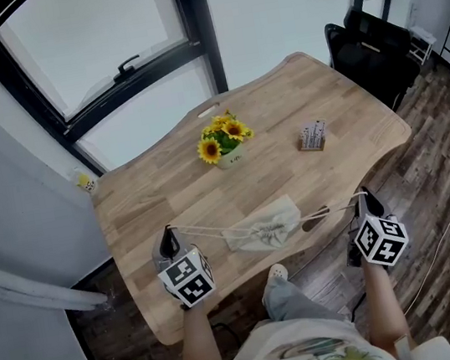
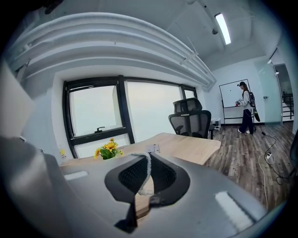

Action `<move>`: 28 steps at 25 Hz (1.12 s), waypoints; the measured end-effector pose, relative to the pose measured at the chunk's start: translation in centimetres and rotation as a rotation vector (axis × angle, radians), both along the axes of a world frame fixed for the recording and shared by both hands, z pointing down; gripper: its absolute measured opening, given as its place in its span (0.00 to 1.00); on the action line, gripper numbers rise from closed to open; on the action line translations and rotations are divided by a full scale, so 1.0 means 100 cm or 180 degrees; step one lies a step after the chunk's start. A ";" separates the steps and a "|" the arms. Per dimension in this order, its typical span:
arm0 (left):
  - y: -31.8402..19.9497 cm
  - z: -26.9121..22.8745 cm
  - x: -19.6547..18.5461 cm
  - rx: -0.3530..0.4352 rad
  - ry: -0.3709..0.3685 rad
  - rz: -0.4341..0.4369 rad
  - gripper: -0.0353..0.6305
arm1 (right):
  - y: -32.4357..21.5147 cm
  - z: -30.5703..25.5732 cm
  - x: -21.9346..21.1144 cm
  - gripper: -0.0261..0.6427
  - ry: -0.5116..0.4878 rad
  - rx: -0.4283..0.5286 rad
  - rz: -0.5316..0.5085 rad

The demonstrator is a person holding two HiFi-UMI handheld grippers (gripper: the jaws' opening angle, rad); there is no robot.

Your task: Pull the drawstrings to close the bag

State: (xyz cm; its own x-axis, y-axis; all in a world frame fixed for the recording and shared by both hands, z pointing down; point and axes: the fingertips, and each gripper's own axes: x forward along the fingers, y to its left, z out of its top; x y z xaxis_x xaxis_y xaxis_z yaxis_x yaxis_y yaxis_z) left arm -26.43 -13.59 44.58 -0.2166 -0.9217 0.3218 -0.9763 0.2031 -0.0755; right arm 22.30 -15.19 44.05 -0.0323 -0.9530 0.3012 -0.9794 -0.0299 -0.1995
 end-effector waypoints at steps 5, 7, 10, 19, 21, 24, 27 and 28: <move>-0.001 -0.001 0.016 0.0000 -0.0011 0.0125 0.06 | 0.002 0.001 -0.003 0.04 -0.0038 0.0010 -0.0026; -0.001 -0.001 0.020 -0.0001 -0.0017 0.0156 0.06 | 0.002 0.001 -0.005 0.04 -0.0042 0.0002 -0.0040; -0.002 0.000 0.024 0.0000 -0.0021 0.0175 0.06 | 0.002 0.003 -0.006 0.04 -0.0045 -0.0003 -0.0061; -0.002 -0.003 0.032 0.0013 -0.0028 0.0214 0.06 | 0.000 0.003 -0.013 0.04 -0.0048 -0.0017 -0.0154; -0.002 -0.003 0.034 0.0017 -0.0033 0.0226 0.06 | 0.000 0.004 -0.014 0.04 -0.0048 -0.0016 -0.0168; -0.001 -0.003 0.035 0.0015 -0.0032 0.0226 0.06 | 0.000 0.004 -0.014 0.04 -0.0044 -0.0015 -0.0178; 0.000 -0.004 0.035 0.0012 -0.0037 0.0219 0.06 | 0.002 0.003 -0.013 0.04 -0.0041 -0.0019 -0.0179; 0.000 -0.004 0.034 0.0010 -0.0043 0.0212 0.06 | 0.003 0.003 -0.013 0.04 -0.0044 -0.0020 -0.0179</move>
State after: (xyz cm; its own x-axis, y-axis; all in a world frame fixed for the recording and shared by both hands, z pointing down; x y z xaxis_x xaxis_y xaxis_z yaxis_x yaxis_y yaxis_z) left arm -23.00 -13.55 44.16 -0.1590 -0.9353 0.3162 -0.9865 0.1379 -0.0882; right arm 20.98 -14.91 44.39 -0.0899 -0.9477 0.3062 -0.9768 0.0238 -0.2129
